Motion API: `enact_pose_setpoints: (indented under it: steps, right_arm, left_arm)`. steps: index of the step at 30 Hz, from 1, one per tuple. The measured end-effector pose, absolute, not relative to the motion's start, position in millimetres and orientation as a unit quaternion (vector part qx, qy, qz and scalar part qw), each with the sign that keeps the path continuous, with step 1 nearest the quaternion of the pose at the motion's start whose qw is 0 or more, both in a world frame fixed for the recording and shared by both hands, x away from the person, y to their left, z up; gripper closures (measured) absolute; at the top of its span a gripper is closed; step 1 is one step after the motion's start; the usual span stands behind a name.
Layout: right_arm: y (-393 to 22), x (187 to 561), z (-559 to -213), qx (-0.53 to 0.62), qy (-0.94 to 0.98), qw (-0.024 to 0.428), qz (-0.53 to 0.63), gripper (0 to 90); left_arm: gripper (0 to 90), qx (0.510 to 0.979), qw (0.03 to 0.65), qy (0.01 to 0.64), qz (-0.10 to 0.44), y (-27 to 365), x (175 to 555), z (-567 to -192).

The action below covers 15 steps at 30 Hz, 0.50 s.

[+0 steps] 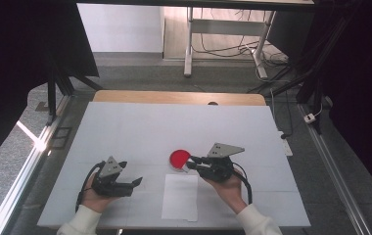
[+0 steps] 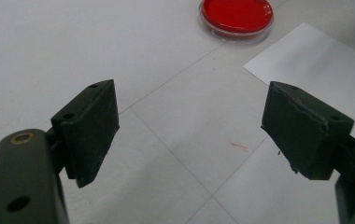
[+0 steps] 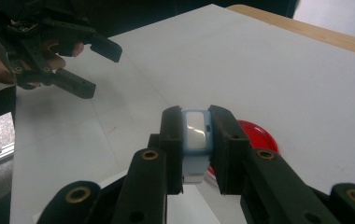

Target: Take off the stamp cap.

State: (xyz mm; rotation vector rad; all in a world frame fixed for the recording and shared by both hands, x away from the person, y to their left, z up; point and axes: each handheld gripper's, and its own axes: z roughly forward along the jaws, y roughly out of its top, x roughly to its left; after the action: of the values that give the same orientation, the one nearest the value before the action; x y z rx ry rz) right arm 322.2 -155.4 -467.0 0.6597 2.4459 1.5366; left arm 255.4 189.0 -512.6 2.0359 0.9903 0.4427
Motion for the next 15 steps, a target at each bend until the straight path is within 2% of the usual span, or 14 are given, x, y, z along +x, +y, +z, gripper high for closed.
enact_pose_setpoints:
  steps: [15]
  right_arm:
    - [-156, 323, -467, 0.227, 0.819, 0.094, 0.519, 75.0]
  left_arm:
    - [19.0, 0.81, 0.413, 0.378, 0.175, 177, 257, -507]
